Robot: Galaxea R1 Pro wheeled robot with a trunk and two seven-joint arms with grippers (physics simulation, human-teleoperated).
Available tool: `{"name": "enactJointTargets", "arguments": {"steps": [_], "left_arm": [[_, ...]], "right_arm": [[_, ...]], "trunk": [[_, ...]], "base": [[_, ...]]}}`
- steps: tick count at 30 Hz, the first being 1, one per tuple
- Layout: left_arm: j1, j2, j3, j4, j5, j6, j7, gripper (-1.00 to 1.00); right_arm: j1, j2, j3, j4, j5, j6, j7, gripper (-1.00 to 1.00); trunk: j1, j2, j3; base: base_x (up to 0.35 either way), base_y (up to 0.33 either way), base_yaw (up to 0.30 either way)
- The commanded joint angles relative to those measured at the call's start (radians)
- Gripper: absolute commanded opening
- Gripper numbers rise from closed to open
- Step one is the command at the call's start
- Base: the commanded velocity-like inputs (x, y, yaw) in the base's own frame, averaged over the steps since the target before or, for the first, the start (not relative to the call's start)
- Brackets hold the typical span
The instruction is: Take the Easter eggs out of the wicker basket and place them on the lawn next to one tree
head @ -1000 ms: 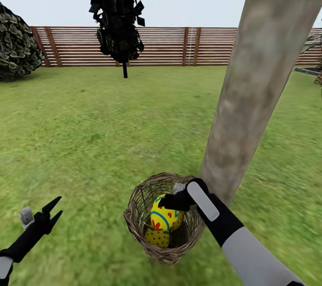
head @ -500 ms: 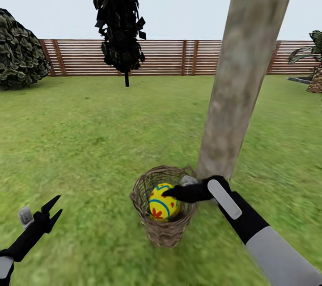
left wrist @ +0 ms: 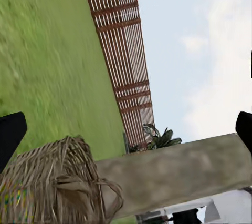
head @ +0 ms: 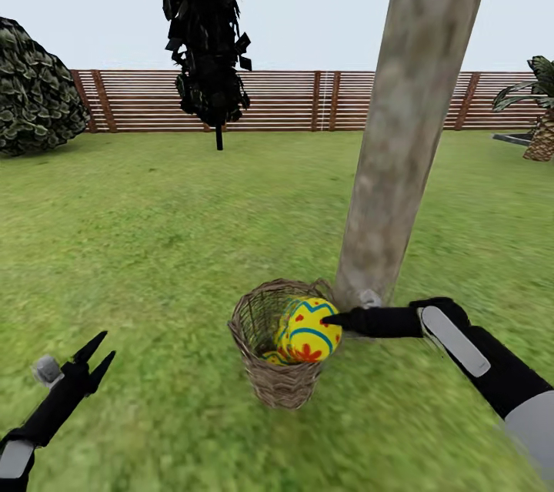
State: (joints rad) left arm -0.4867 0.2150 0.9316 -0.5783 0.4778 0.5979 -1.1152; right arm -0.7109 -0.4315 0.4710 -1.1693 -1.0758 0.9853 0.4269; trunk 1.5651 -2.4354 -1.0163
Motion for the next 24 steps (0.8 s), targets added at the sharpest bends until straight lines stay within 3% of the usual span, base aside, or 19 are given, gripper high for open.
{"name": "enactJointTargets", "arguments": {"steps": [1, 2, 3, 5, 8, 10, 11, 13, 16, 17, 19, 21, 24], "left_arm": [[-0.001, -0.024, -0.019, -0.004, 0.0, 0.008, -0.035, 1.0], [-0.005, -0.045, -0.106, -0.009, 0.0, 0.009, -0.052, 1.0], [-0.009, -0.06, -0.197, -0.014, 0.002, 0.009, -0.061, 1.0], [-0.016, -0.108, -0.341, -0.071, 0.004, 0.011, -0.076, 1.0], [-0.017, -0.179, -0.395, -0.136, 0.003, 0.011, -0.079, 1.0], [-0.018, -0.198, -0.488, -0.151, 0.003, 0.011, -0.08, 1.0], [-0.018, -0.202, -0.525, -0.167, 0.004, 0.011, -0.08, 1.0], [-0.018, -0.219, -0.54, -0.179, 0.005, 0.011, -0.08, 1.0], [-0.018, -0.272, -0.565, -0.184, 0.003, 0.011, -0.079, 1.0], [-0.018, -0.28, -0.602, -0.185, 0.003, 0.011, -0.078, 1.0], [-0.018, -0.295, -0.68, -0.188, 0.005, 0.011, -0.078, 1.0], [-0.018, -0.315, -0.713, -0.189, 0.005, 0.011, -0.078, 1.0], [-0.018, -0.319, -0.732, -0.189, 0.005, 0.011, -0.078, 1.0]], "right_arm": [[-0.001, -0.046, 0.002, -0.001, 0.033, 0.001, 0.013, -1.0], [-0.001, -0.094, 0.004, 0.0, 0.075, 0.001, 0.016, -1.0], [0.0, -0.122, 0.005, 0.002, 0.119, 0.001, 0.017, -1.0], [0.003, -0.153, 0.006, 0.011, 0.222, 0.002, 0.022, -1.0], [0.008, -0.191, 0.006, 0.013, 0.254, 0.003, 0.023, -1.0], [0.009, -0.197, 0.007, 0.016, 0.307, 0.003, 0.021, -1.0], [0.01, -0.194, 0.011, 0.032, 0.382, 0.003, 0.019, -1.0], [0.01, -0.19, 0.013, 0.081, 0.456, 0.003, 0.019, -1.0], [0.01, -0.153, 0.015, 0.15, 0.493, 0.001, 0.001, -1.0], [0.01, -0.137, 0.015, 0.172, 0.517, -0.009, -0.016, -1.0], [0.01, -0.085, 0.015, 0.26, 0.616, -0.089, -0.071, -1.0], [0.01, -0.036, 0.014, 0.375, 0.692, -0.215, -0.104, -1.0], [0.01, -0.002, 0.015, 0.408, 0.719, -0.259, -0.155, -1.0]], "trunk": [[0.0, 0.0, -0.001], [0.0, 0.0, -0.001], [0.0, 0.0, -0.001], [0.0, 0.0, -0.001], [0.0, 0.0, -0.001], [0.0, 0.0, -0.001], [0.0, 0.0, -0.001], [0.0, 0.0, -0.001], [0.0, 0.0, 0.001], [0.0, 0.0, 0.001], [0.0, 0.0, 0.002], [0.0, 0.0, 0.003], [0.0, 0.0, 0.005]], "base": [[0.0, 0.0, 0.0], [0.0, 0.0, 0.0], [0.0, 0.0, 0.0], [0.0, 0.0, 0.0], [0.0, 0.0, 0.0], [0.0, 0.0, 0.0], [0.0, 0.0, 0.0], [0.0, 0.0, -0.043], [0.0, 0.0, -0.233], [0.0, 0.0, -0.268], [0.0, 0.0, -0.273], [0.0, 0.0, -0.275], [0.009, -0.021, -0.276]]}}
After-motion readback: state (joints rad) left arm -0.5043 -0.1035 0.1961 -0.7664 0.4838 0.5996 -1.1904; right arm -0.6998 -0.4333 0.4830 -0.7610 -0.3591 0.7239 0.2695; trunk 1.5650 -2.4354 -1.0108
